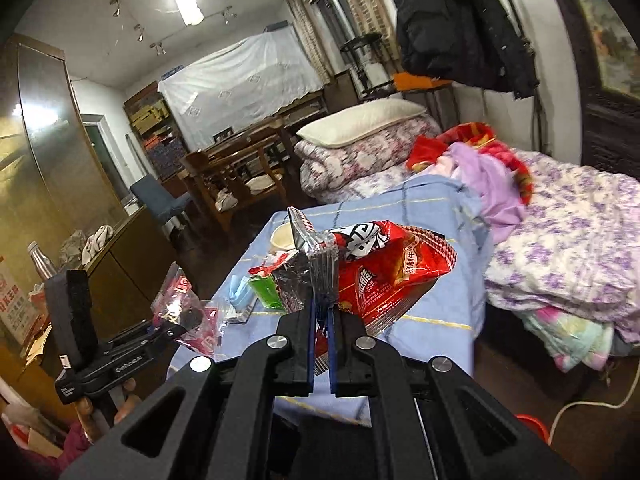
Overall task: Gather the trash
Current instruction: 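Carry both held bags off the bed toward the red wastebasket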
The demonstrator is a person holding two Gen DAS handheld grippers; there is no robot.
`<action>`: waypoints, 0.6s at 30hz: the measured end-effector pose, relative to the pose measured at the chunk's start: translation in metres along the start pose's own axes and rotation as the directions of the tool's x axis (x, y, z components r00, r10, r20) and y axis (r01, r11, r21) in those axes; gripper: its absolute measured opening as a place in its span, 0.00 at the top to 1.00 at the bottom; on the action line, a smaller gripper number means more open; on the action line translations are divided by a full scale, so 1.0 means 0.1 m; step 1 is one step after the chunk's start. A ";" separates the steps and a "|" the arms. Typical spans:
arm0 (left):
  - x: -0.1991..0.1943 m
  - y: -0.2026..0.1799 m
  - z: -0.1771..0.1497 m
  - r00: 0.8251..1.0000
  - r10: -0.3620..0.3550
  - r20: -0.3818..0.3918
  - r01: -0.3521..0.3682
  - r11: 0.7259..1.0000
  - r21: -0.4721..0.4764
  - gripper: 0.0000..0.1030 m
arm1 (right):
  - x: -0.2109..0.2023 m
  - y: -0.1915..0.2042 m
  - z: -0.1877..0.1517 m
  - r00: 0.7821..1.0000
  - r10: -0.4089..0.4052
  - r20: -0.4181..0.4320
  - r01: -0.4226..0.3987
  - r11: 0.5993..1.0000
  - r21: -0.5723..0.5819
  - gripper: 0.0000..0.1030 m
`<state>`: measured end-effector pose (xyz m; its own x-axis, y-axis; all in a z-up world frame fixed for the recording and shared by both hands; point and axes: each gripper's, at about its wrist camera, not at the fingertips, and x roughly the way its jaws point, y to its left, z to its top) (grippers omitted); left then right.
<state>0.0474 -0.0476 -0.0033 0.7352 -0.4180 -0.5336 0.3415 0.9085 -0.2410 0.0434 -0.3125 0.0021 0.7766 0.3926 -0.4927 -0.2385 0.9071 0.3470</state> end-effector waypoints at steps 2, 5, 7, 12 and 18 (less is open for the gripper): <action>-0.07 -0.15 -0.02 1.000 -0.028 0.006 0.028 0.999 0.015 0.75 | -0.21 -0.03 -0.03 1.000 -0.017 0.023 0.017 1.000 -0.002 0.95; -0.11 -0.37 -0.05 0.997 -0.080 -0.001 0.080 0.996 0.029 0.75 | -0.52 -0.14 -0.12 0.998 -0.038 0.049 0.037 0.999 0.018 0.95; -0.11 -0.54 -0.09 0.993 -0.116 -0.015 0.117 0.992 0.045 0.75 | -0.74 -0.24 -0.20 0.996 -0.050 0.067 0.047 0.998 0.044 0.95; -0.05 -0.95 -0.18 0.981 -0.181 -0.067 0.187 0.978 0.091 0.75 | -1.19 -0.67 -0.42 0.994 -0.063 0.085 0.050 0.988 0.146 0.95; 0.27 -1.45 -0.30 0.957 -0.235 -0.169 0.261 0.953 0.155 0.75 | -1.26 -1.23 -0.67 0.986 -0.166 0.009 0.160 0.963 0.215 0.95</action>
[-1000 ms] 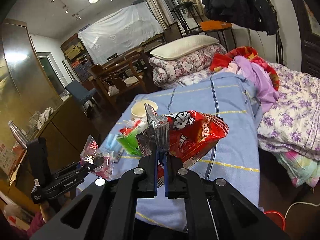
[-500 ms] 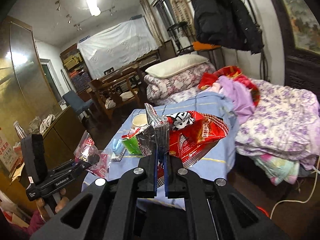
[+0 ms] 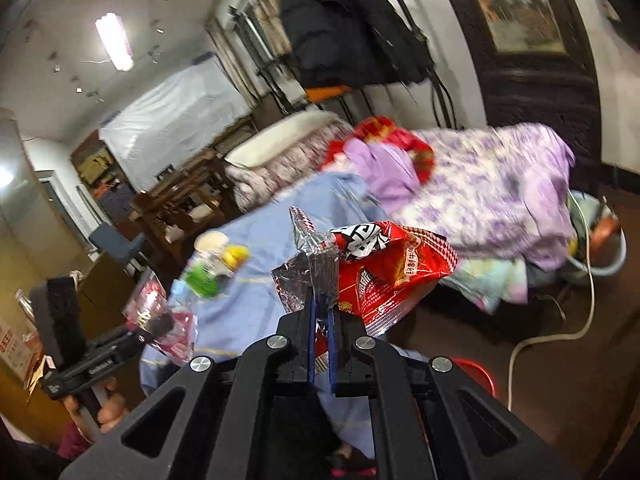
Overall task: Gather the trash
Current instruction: 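Carry both held bags off the bed toward the red wastebasket, then open both tools over the red wastebasket to drop the bags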
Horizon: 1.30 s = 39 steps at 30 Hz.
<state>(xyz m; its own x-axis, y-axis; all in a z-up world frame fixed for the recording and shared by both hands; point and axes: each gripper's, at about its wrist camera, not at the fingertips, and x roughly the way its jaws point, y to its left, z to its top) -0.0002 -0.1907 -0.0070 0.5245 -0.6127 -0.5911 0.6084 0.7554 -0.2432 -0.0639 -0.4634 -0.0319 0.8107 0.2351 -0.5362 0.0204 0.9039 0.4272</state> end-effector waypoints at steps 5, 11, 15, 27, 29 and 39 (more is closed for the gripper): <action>0.48 -0.26 0.02 0.996 -0.037 -0.086 0.041 0.998 0.051 0.75 | 0.36 -0.55 -0.26 0.994 -0.054 -0.100 0.064 0.993 0.102 0.95; 1.00 -0.37 0.03 0.982 -0.067 -0.175 0.080 0.995 0.067 0.75 | 0.94 -1.21 -0.69 0.958 -0.125 -0.257 0.177 0.965 0.191 0.94; 1.29 -0.42 0.02 0.972 -0.074 -0.223 0.091 0.994 0.067 0.75 | 1.36 -1.55 -1.03 0.916 -0.183 -0.356 0.268 0.941 0.206 0.91; 1.93 -0.58 -0.07 0.937 -0.078 -0.340 0.116 0.989 0.093 0.75 | 1.50 -1.97 -1.13 0.943 -0.065 -0.327 0.180 0.925 0.333 0.62; 2.01 -0.58 -0.08 0.933 -0.079 -0.351 0.119 0.989 0.092 0.75 | 1.47 -1.97 -1.09 0.945 -0.079 -0.317 0.188 0.925 0.330 0.62; 2.39 -0.83 -0.24 0.891 -0.080 -0.447 0.162 0.976 0.146 0.70 | 0.68 -1.68 -0.55 0.977 -0.213 0.007 0.204 0.946 0.251 0.58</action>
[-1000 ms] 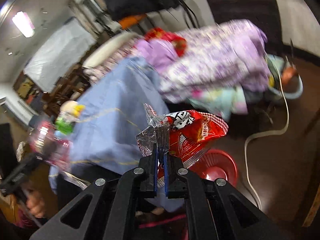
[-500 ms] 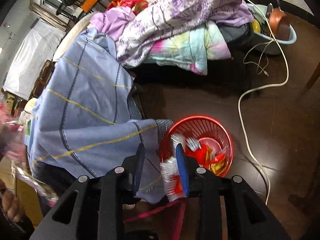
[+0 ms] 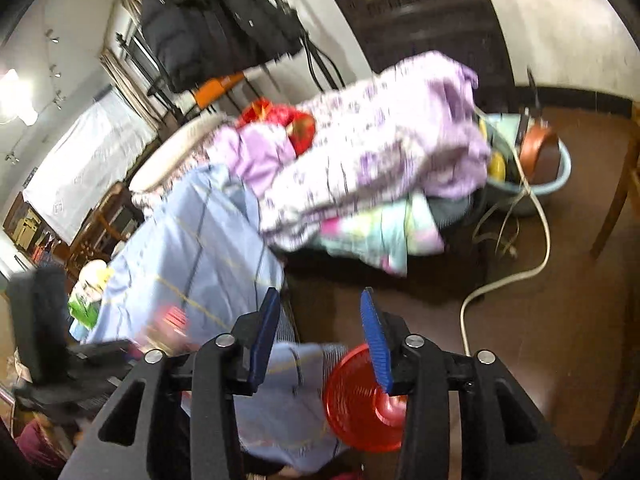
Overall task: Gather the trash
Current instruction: 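Open both tools over the red wastebasket to drop the bags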
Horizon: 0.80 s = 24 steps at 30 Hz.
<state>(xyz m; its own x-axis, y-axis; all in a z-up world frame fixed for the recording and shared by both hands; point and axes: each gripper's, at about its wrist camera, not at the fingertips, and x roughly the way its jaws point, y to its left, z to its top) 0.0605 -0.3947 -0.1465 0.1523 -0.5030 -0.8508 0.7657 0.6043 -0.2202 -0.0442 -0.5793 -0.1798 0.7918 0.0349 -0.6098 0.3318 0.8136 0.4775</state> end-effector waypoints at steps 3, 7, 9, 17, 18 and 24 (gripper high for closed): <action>0.11 -0.12 0.04 0.999 0.022 -0.027 -0.021 0.999 0.025 0.35 | -0.10 0.01 0.05 0.999 0.027 0.019 -0.027 1.000 0.002 0.58; 0.04 -0.16 0.08 1.000 0.030 0.001 -0.030 0.999 0.032 0.29 | -0.12 0.00 0.08 0.999 0.039 0.019 -0.039 0.999 0.003 0.57; -0.01 -0.15 0.10 0.999 0.040 0.018 -0.040 0.999 0.027 0.28 | -0.13 0.01 0.09 0.999 0.044 0.019 -0.044 0.999 0.003 0.57; -0.41 0.00 0.06 0.991 0.087 0.105 -0.083 0.996 -0.035 0.26 | -0.20 0.24 0.10 0.996 0.089 0.027 -0.089 0.996 -0.030 0.54; -0.45 0.02 0.06 0.989 0.092 0.113 -0.088 0.995 -0.042 0.26 | -0.22 0.28 0.10 0.996 0.090 0.028 -0.089 0.995 -0.039 0.52; -0.84 0.20 -0.06 0.971 0.146 0.192 -0.127 0.986 -0.108 0.25 | -0.33 0.69 0.10 0.996 0.087 0.028 -0.084 0.992 -0.092 0.18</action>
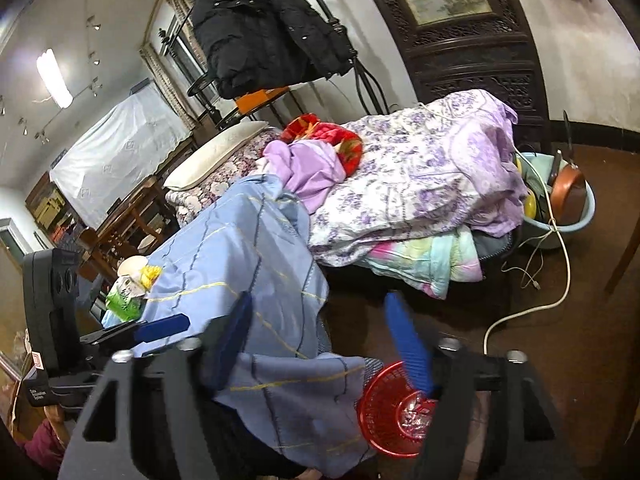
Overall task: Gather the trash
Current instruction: 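Open both tools over the red wastebasket to drop the bags, then return to the bed and grasp the blue face mask with the left tool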
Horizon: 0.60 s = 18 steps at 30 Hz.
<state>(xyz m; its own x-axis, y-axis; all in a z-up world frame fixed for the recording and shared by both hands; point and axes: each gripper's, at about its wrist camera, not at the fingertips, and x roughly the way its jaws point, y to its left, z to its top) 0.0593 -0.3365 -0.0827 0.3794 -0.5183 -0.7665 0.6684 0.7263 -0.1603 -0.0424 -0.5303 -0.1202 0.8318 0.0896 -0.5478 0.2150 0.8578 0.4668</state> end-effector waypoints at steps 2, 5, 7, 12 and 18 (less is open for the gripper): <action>-0.13 0.10 -0.02 1.000 0.015 0.027 -0.014 1.000 -0.024 0.25 | -0.01 0.10 0.01 1.000 0.018 -0.008 -0.018 1.000 0.024 0.08; -0.35 0.31 -0.10 0.997 0.051 0.063 -0.046 0.996 -0.072 0.24 | 0.01 0.29 0.03 0.997 0.060 -0.040 -0.057 0.996 0.075 0.06; -0.49 0.47 -0.16 0.994 0.071 0.079 -0.062 0.992 -0.111 0.23 | 0.04 0.45 0.04 0.996 0.069 -0.063 -0.063 0.993 0.097 0.06; -0.86 0.92 -0.40 0.981 0.153 0.118 -0.126 0.970 -0.205 0.22 | 0.16 0.97 -0.02 0.984 0.126 -0.127 -0.113 0.988 0.103 0.06; -1.24 1.69 -0.82 0.958 0.262 0.114 -0.202 0.903 -0.379 0.22 | 0.34 1.78 -0.11 0.964 0.178 -0.196 -0.185 0.983 -0.018 0.06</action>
<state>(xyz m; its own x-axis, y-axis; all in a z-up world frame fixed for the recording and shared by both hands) 0.0724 -0.1126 -0.0655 0.6120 -0.3578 -0.7053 0.2849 0.9317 -0.2254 0.0184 -0.3691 -0.0635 0.7402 0.3383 -0.5811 0.0479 0.8355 0.5474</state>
